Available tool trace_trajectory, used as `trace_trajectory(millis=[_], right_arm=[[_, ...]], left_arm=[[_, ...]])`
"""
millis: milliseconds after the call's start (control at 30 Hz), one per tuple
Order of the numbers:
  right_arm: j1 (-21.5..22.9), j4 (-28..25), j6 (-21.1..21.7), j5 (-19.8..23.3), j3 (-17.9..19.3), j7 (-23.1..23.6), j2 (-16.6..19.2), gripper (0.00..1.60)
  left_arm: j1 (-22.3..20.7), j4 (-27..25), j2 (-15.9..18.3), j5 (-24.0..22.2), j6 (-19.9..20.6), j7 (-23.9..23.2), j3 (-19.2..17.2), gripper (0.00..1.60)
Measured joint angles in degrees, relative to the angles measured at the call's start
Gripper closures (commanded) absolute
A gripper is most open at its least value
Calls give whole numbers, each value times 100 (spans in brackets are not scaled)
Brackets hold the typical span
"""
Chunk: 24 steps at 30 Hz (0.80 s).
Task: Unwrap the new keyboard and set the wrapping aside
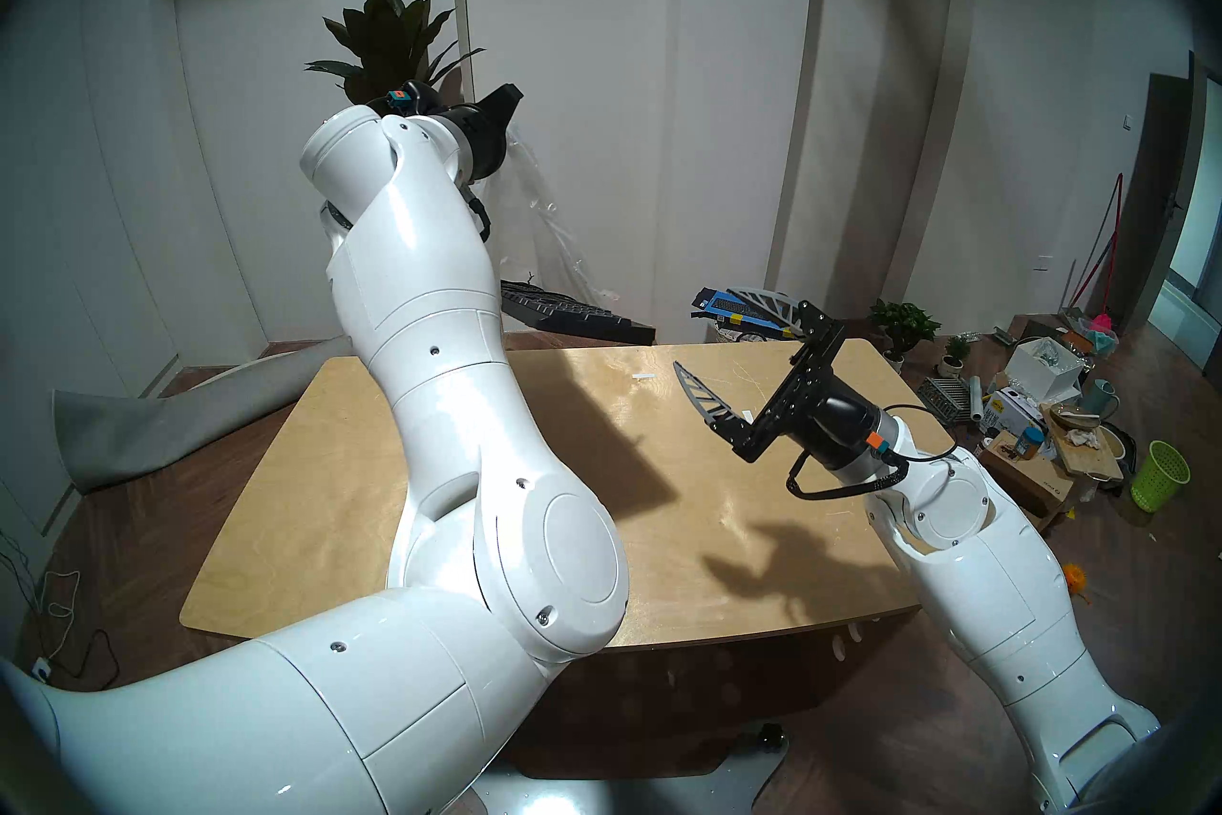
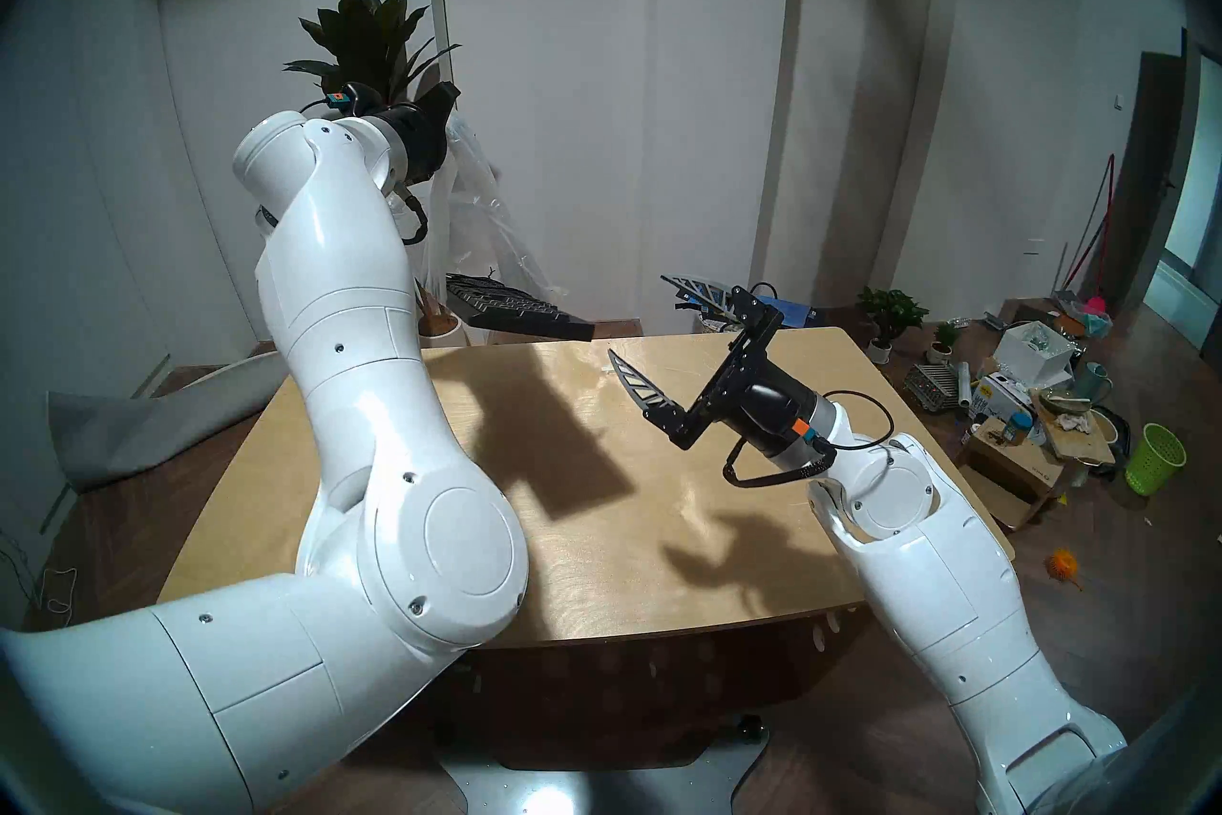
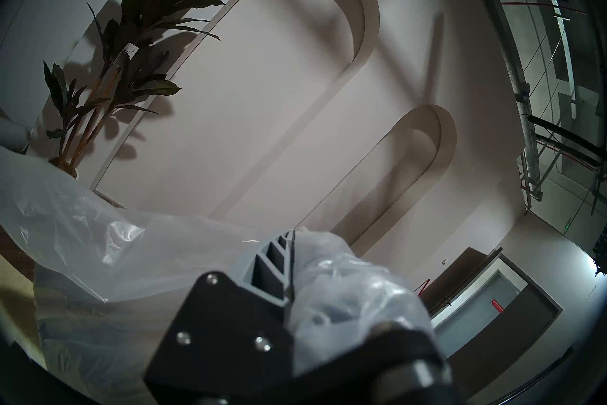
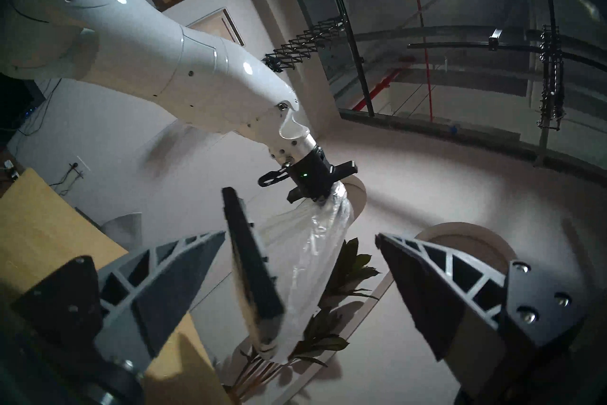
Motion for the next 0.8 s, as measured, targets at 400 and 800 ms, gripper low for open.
trace_trajectory(millis=[400, 800], right_arm=[[271, 411, 248, -290, -500, -85, -414, 0], [957, 1244, 517, -869, -1071, -437, -1122, 0]], left_arm=[[-1, 5, 0, -50, -16, 39, 19, 160], [2, 6, 1, -81, -16, 64, 41, 160]])
